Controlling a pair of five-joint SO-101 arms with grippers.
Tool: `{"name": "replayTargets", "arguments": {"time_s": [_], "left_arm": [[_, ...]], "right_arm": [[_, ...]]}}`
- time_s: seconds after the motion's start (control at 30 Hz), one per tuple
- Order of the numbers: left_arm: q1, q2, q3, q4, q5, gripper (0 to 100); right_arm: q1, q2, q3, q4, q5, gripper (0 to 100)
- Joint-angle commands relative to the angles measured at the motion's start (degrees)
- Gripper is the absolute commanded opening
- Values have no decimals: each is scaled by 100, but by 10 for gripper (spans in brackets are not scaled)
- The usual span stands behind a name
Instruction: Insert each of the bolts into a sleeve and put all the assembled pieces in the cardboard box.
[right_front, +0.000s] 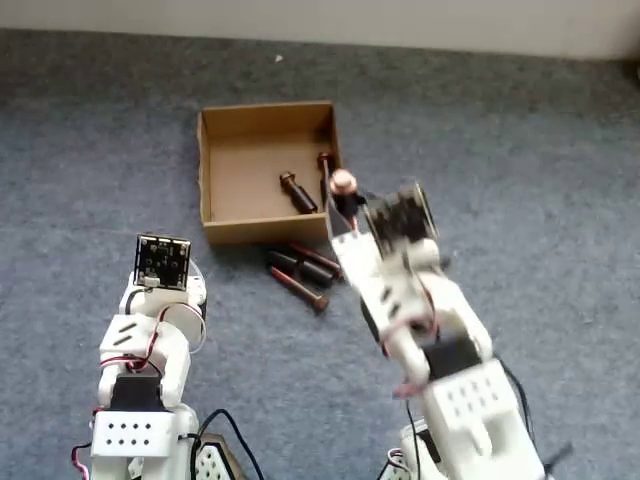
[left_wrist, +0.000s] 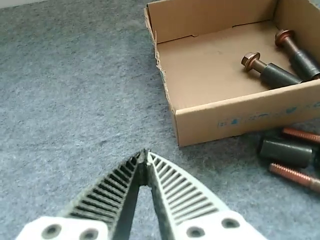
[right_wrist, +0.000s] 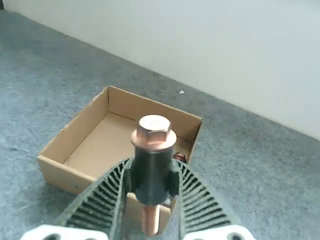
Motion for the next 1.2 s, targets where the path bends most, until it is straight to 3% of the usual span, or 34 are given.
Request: {"name": "replayTargets", "arguments": {"time_s": [0.0, 0.23, 0.5, 0.73, 1.17], "left_arm": [[-48, -57, -13, -114, -97, 6], [-48, -57, -13, -114, -105, 6], [-48, -57, -4, -114, -105, 6], [-57, -57, -4, -105, -105, 6], [-84, -57, -4, -114, -105, 7]], "right_arm": [[-66, 1640, -1332, -462, 18, 6], [-101, 4110, -2818, -945, 9, 6], [-92, 5938, -3802, -963, 0, 9], [-84, 6387, -3899, -919, 0, 131], [-101, 4760, -4180, 2211, 9, 131]]}}
